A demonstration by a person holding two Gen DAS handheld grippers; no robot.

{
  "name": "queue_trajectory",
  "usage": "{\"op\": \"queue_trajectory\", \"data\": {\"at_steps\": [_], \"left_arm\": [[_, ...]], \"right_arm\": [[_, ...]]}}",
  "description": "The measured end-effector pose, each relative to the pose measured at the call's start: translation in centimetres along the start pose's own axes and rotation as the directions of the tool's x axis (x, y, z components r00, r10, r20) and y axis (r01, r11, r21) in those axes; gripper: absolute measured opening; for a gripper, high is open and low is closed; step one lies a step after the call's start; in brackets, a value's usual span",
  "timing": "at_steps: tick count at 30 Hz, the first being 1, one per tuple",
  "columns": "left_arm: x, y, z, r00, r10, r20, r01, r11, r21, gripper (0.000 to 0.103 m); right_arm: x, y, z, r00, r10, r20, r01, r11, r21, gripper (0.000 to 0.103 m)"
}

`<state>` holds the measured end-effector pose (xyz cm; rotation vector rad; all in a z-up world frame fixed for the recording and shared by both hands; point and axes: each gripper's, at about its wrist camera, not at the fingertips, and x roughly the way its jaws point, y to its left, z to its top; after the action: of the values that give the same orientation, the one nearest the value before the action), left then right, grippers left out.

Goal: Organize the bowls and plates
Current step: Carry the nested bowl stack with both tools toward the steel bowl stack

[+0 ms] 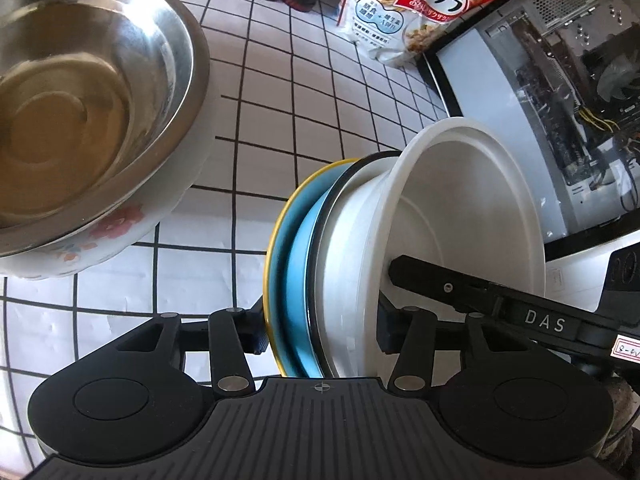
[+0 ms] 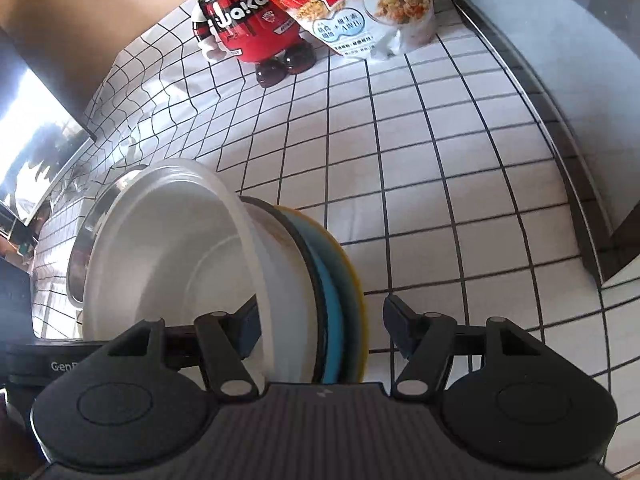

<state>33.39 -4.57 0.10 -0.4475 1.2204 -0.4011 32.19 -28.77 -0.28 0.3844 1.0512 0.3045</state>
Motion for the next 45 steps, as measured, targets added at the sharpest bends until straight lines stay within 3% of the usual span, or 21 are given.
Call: {"op": "queue_trajectory", "data": {"at_steps": [11,23,35,45], "left_arm": [[0.2,-0.2,0.2,1.0,0.018,-0.019,-0.019,1.0,-0.011,0.053],[0.3,-0.3,-0.1,0.999,0.034,-0.036,-0.035,0.999,-0.014,0.054],[0.6,-0.6,0.0,0.998,0.048,-0.039,-0.048,0.999,-0.004,0.054],[0.0,-1.5,0.0,0.994,0.103,-0.037,-0.099,0.992,0.08,0.049]], "right_arm": [[0.0,-0.1,-0.4,1.0,0.01,-0.019,-0.011,1.0,-0.003,0.067],[0.1,-0.7,-0.3,0.996,0.08,-0.029,-0.079,0.996,0.039,0.067],[0.2,-0.8,-0.5,0.994,0.103,-0.036,-0.101,0.994,0.043,0.06],[0.1,-0.7,-0.5,0.995,0.097,-0.038,-0.095,0.995,0.042,0.06]]}}
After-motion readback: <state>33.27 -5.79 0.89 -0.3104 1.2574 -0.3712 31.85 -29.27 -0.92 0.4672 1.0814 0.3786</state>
